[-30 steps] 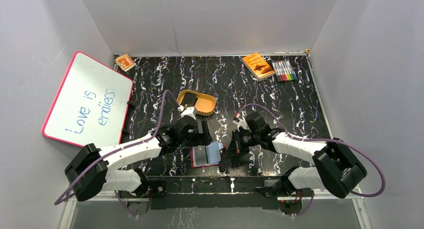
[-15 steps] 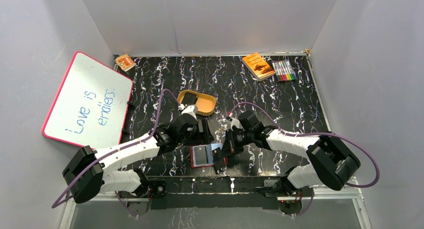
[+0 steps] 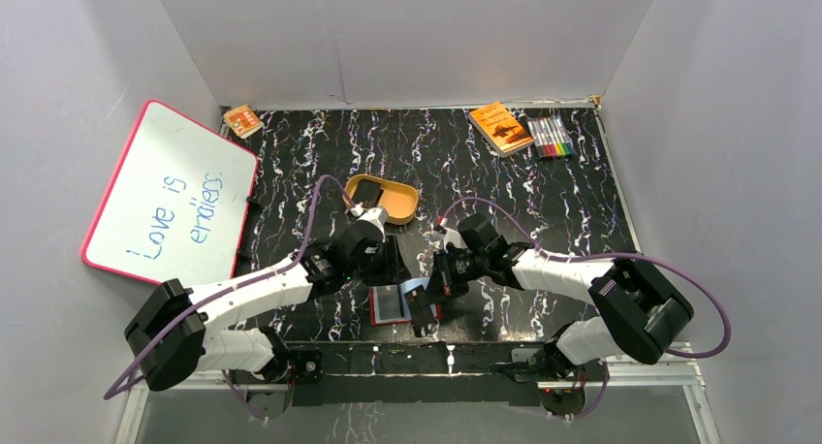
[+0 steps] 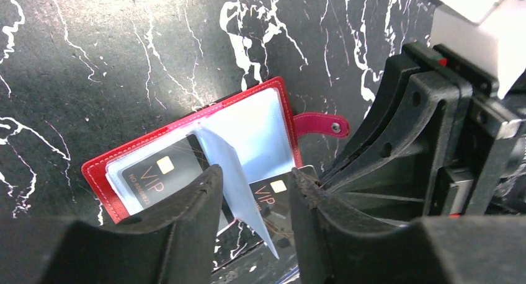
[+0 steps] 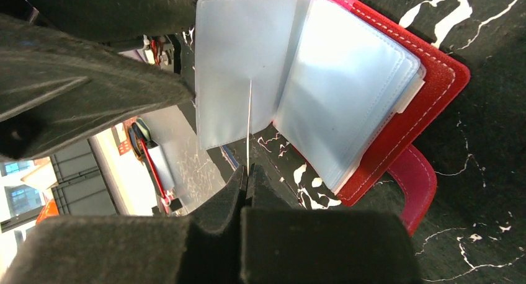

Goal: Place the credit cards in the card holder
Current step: Turn over the card slot in the card holder.

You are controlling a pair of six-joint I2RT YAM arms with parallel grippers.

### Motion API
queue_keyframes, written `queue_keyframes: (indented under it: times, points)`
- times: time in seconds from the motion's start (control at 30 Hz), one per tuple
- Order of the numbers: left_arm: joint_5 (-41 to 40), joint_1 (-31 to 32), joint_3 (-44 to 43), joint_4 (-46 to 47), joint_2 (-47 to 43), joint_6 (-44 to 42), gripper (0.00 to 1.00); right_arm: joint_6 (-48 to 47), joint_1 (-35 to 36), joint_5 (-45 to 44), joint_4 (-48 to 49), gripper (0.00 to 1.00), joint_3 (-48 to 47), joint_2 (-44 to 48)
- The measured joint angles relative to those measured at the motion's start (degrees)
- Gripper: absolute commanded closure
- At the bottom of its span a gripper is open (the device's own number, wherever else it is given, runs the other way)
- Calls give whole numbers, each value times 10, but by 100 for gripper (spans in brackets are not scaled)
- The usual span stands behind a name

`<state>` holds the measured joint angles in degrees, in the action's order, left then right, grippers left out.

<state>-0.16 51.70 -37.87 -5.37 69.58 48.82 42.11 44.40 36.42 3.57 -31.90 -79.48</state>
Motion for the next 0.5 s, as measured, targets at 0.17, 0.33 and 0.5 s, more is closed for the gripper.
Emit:
queue_keyframes:
  times: [0.17,0.33,0.5]
  points:
    - [10,0,4,2,8,-4,90,0,2,0,0,100,-1,0]
    - [11,0,8,0,21,-9,100,0,3,-3,-1,100,-2,0]
    - [10,0,10,-7,26,-13,100,0,3,-7,-6,100,-2,0]
